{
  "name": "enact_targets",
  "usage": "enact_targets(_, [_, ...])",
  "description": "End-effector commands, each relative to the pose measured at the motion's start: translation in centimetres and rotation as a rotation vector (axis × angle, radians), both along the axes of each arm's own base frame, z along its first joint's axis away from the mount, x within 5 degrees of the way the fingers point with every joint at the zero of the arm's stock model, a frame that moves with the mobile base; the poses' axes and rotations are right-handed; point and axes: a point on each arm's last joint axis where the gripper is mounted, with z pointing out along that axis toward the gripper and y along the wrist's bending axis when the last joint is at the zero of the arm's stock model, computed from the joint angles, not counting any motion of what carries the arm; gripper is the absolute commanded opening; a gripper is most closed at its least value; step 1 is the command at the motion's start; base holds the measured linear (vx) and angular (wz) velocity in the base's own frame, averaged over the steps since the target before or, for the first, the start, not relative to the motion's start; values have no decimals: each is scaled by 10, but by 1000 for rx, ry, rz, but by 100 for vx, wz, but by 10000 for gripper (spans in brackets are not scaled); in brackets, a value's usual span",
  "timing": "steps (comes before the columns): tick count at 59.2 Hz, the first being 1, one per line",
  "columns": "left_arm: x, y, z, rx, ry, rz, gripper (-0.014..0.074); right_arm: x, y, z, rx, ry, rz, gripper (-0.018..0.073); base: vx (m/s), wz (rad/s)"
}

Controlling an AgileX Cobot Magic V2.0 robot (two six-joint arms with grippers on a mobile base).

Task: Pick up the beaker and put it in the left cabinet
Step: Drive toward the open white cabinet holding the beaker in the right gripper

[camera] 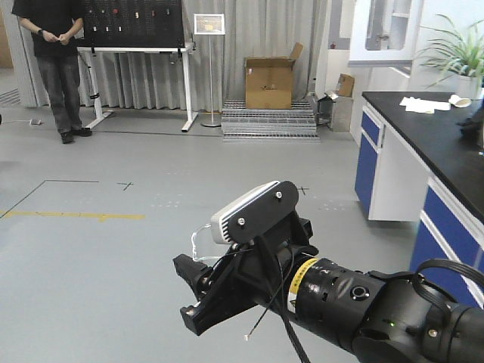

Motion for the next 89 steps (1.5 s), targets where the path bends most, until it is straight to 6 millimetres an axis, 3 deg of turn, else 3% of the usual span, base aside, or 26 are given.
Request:
enact_targets(1, [-1, -1, 11, -13, -105, -15, 4, -5, -2, 32, 100, -121, 22, 50, 65, 10])
enact_targets(89, [-1, -1, 11, -13, -105, -15, 4, -5, -2, 29, 92, -111, 22, 50, 71, 0])
